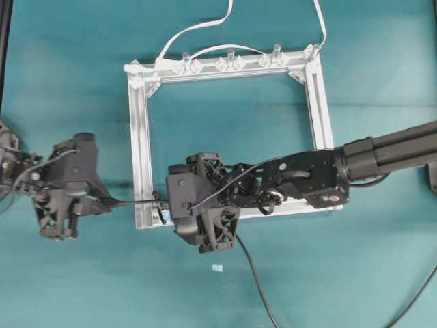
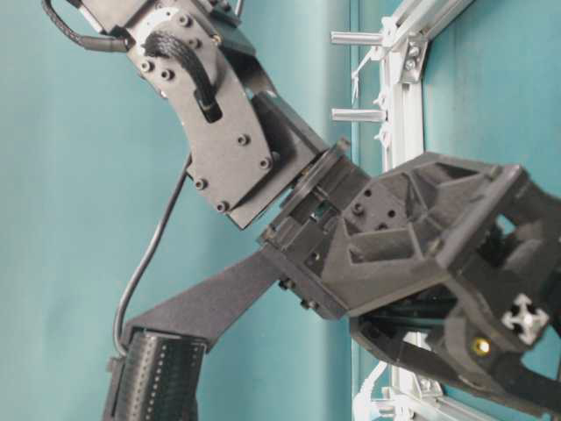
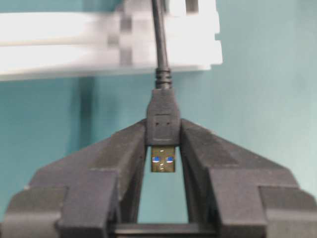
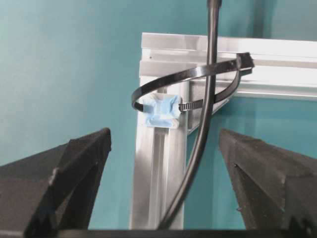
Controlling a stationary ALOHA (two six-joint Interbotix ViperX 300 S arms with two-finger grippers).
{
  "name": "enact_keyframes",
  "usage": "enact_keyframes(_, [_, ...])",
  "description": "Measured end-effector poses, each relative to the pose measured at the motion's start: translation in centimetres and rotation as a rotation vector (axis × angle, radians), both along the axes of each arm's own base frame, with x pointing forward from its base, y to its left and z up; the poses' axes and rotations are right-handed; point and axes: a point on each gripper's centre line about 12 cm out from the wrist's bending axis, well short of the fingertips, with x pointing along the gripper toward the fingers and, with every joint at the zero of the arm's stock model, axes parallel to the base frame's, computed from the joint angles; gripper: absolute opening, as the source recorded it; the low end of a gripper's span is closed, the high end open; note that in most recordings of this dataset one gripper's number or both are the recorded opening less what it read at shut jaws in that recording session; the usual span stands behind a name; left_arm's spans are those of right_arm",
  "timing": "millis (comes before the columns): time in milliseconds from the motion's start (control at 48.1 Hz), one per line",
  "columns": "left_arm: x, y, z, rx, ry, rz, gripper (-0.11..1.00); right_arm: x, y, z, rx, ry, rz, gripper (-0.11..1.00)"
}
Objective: Insert the wire through the string loop located on the left side.
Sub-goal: 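Pull the plug leftward through the loop with the left gripper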
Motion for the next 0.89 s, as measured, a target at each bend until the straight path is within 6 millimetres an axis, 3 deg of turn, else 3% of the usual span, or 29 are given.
enact_keyframes(437, [-3.8,0.1,0.9,-0.011,-0.010,-0.041,0.21,0.0,0.0,0.0,0.000,0.000,0.000,0.89])
enact_keyframes(894, [-3.9,0.1,0.9,-0.011,-0.011,-0.041,0.21,0.0,0.0,0.0,0.001,-0.003,-0.002,0.89])
